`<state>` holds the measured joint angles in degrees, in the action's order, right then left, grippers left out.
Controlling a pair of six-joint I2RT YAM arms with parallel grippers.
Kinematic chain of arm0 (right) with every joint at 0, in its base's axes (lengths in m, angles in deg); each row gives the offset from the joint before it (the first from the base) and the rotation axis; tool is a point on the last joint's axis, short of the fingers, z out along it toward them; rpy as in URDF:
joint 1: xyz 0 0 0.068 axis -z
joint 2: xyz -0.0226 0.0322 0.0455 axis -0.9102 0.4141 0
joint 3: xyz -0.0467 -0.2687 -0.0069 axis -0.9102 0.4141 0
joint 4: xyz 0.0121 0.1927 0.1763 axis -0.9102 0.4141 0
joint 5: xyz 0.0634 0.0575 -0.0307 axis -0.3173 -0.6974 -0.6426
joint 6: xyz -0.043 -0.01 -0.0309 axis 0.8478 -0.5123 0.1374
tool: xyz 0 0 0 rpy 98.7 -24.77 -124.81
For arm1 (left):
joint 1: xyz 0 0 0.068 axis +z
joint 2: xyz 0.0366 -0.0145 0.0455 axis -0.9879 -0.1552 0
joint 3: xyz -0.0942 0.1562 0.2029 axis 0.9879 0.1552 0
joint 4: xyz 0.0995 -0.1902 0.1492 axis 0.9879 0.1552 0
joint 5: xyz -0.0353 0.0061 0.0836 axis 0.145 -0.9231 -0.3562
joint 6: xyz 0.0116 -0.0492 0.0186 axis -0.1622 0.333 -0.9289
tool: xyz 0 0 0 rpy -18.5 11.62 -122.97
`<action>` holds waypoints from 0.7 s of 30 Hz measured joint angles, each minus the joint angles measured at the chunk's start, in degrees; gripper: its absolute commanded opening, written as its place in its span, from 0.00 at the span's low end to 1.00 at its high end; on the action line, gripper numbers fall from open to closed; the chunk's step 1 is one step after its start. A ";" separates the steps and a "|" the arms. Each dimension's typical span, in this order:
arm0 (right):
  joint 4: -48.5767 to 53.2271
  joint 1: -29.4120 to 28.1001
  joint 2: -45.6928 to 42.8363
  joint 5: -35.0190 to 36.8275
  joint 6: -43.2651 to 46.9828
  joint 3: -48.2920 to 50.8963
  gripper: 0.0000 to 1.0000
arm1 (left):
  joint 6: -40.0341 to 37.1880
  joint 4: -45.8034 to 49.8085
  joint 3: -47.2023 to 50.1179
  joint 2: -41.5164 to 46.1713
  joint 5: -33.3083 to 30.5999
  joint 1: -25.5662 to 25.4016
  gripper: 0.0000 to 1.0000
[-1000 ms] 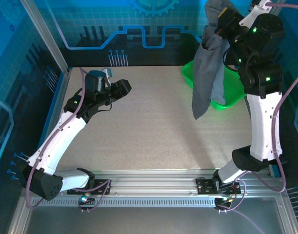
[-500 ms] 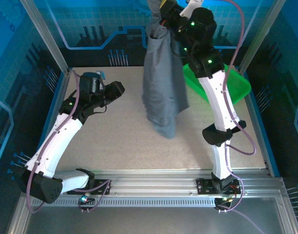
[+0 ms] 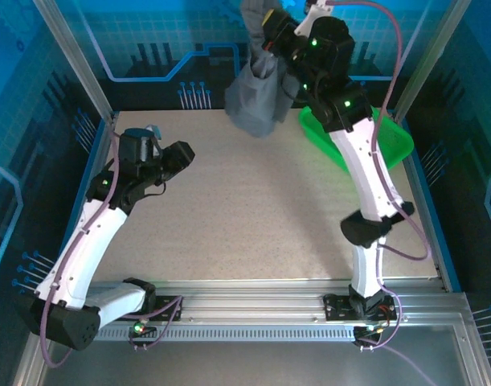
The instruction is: Fold and stack the t-shirts
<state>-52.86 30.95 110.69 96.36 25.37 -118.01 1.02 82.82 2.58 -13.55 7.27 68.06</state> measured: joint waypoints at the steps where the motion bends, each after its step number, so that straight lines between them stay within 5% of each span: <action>1: -0.96 -1.73 -3.76 0.59 -0.70 6.88 0.04 | 0.00 -0.02 0.33 0.11 0.00 0.24 0.63; 4: -6.67 -9.20 -16.92 1.49 -6.78 35.06 0.43 | 0.24 -0.13 2.29 0.37 -0.22 0.90 0.65; 9: -6.78 -15.15 -21.33 -0.44 -16.28 59.56 0.71 | 2.21 -0.09 7.54 0.35 -0.02 1.25 0.69; 13: -3.39 -13.20 -22.49 -0.26 -15.43 65.59 0.69 | 4.63 -1.07 12.44 0.15 2.51 1.29 0.71; 21: 2.73 3.93 -26.45 -0.79 -6.38 67.19 0.65 | 10.51 -3.58 17.07 -7.19 9.38 0.74 0.72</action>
<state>-50.12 34.88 84.25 95.57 18.99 -50.82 11.53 79.24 19.65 -20.74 16.64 68.80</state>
